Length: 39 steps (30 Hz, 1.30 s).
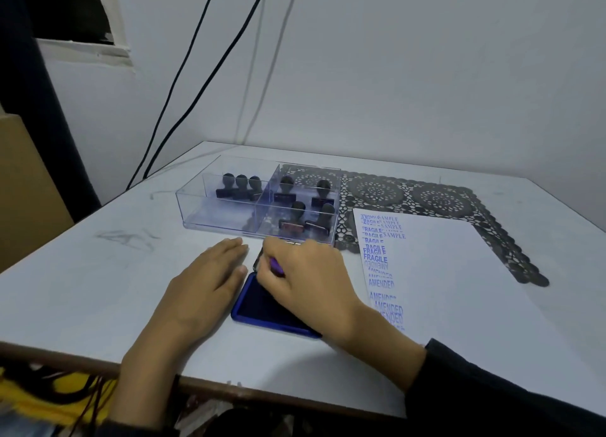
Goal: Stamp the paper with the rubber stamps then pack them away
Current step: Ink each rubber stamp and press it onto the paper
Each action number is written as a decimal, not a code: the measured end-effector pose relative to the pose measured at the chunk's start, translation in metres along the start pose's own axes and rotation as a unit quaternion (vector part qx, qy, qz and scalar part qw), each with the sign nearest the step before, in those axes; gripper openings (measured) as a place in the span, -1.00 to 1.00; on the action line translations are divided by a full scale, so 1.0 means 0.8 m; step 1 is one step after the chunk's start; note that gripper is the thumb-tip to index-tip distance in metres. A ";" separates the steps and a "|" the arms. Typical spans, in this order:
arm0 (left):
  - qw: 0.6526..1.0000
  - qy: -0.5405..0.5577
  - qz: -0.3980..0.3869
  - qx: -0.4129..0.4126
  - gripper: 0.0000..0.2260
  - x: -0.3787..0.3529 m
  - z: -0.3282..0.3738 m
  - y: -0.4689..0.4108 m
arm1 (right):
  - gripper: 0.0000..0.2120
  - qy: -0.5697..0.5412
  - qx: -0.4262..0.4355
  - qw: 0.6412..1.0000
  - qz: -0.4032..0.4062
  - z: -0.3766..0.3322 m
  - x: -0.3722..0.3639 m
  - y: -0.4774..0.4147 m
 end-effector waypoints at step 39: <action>0.978 -0.079 -0.106 -0.160 -0.16 -0.090 0.258 0.010 | -0.72 -0.026 -0.292 0.956 -0.030 0.283 0.089 -0.021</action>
Point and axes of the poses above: each hand's wrist, its own y-axis away from the middle knuckle, its own x-axis out of the back of the hand, z = x × y, the point moved 9 cm from there along -y, towards the middle knuckle, and after that the axes turned 13 degrees about -y, right-handed, at the moved point
